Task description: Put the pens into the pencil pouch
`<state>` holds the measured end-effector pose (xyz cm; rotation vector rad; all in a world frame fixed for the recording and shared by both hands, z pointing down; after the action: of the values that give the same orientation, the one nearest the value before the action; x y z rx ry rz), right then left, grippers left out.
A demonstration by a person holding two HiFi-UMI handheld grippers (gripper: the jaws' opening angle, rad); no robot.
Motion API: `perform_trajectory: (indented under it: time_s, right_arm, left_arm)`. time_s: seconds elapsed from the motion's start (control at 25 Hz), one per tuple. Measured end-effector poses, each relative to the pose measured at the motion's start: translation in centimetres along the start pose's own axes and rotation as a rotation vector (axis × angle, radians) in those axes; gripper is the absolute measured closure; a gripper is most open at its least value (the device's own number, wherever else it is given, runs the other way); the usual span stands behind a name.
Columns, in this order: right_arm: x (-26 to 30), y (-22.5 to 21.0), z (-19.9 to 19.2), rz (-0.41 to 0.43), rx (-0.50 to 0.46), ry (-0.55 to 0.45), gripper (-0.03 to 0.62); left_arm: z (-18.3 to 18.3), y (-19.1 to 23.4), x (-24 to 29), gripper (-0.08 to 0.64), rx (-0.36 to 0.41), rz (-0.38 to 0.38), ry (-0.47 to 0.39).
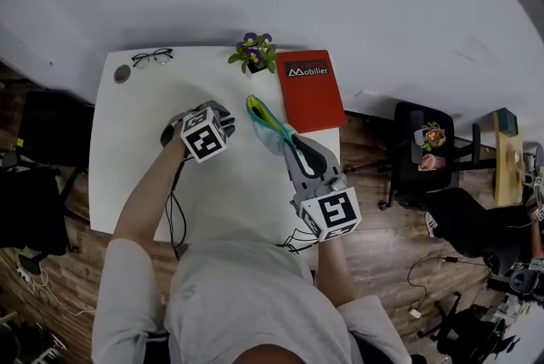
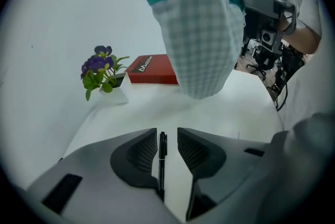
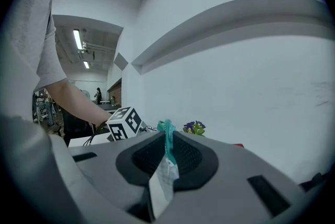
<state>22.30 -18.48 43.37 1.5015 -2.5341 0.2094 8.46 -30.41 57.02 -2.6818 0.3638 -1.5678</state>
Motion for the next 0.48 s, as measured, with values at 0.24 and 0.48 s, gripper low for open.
perform_trajectory:
  time_s: [0.24,0.48]
  right_arm:
    - [0.7,-0.9,-0.6,0.011,0.005,0.014,0.534]
    - [1.5,-1.1,-1.3,0.034,-0.006,0.029,0.534]
  left_arm:
    - [-0.4,0.7,3.4,0.440,0.022,-0.057,0.093]
    - [-1.4,1.1,5.1,0.439,0.024,-0.106,0.158]
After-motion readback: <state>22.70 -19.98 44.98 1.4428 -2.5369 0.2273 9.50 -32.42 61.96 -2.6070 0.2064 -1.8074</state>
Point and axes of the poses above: the fingertips, and each gripper's own axes: x forward along the fingers, y to its left, z out of its top, the point moved 5 cm from there along -x, backward along the fingers, and after that the axes turned 1 degree about z, right-handed, at the moved point
